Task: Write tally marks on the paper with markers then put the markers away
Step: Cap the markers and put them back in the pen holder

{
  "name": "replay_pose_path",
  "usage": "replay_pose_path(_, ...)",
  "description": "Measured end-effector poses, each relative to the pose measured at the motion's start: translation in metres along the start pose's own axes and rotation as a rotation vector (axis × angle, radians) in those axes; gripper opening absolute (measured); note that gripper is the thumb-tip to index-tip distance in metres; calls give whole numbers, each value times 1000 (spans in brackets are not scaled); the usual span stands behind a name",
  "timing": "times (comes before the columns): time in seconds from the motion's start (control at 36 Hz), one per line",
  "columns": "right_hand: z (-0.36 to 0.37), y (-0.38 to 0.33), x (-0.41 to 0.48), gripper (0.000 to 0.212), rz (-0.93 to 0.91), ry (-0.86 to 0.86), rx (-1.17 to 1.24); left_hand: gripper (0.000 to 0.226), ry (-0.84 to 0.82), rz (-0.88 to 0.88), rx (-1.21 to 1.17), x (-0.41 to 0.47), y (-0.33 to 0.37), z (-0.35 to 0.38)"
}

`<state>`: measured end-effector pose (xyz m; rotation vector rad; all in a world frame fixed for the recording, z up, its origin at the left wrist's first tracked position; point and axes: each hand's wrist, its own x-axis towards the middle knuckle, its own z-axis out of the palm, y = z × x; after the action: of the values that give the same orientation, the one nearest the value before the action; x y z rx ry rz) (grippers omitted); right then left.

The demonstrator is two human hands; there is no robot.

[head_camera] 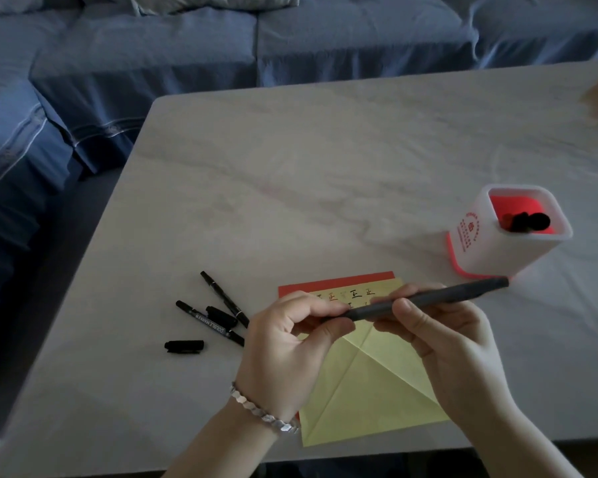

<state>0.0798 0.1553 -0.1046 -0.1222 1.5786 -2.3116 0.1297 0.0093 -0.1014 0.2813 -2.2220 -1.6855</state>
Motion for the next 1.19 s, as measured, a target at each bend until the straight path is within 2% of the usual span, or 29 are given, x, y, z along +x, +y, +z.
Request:
replay_pose_path(0.08, -2, 2, 1, 40, -5, 26, -44, 26, -28, -68, 41, 1, -5, 5)
replay_pose_path(0.22, -9, 0, 9, 6, 62, 103, -264, 29, -115, -148, 160, 13, -19, 18)
replay_pose_path(0.33, -24, -13, 15, 8, -4, 196, -130, 22, -150, -136, 169, 26, -17, 29)
replay_pose_path(0.42, -38, -28, 16, 5, -235, 276, -158, 16, -175, -91, 174, 34, -12, 37)
replay_pose_path(0.53, -58, -55, 18, 25, -766, 414, -384, 19, -195, -33, 209, 39, -12, 43)
replay_pose_path(0.61, -80, -66, 28, 32, -921, 512, -563, 20, -215, -19, 242, 41, -13, 43)
replay_pose_path(0.72, -101, -60, 47, 19, -795, 609, -783, 18, -243, -55, 271, 37, -14, 39)
replay_pose_path(0.83, -104, -47, 62, 33, -702, 593, -1021, 21, -241, -104, 243, 34, -19, 34)
replay_pose_path(0.89, -102, -46, 68, 29, -675, 583, -1127, 23, -242, -119, 240, 33, -24, 30)
replay_pose_path(1.0, -101, -48, 76, 29, -574, 632, -1133, 27, -235, -139, 243, 31, -31, 24)
replay_pose_path(1.11, -102, -45, 74, 15, -608, 626, -1211, 22, -237, -141, 220, 29, -35, 19)
replay_pose_path(1.19, -103, -45, 71, 17, -672, 603, -1277, 24, -220, -147, 226, 29, -37, 15)
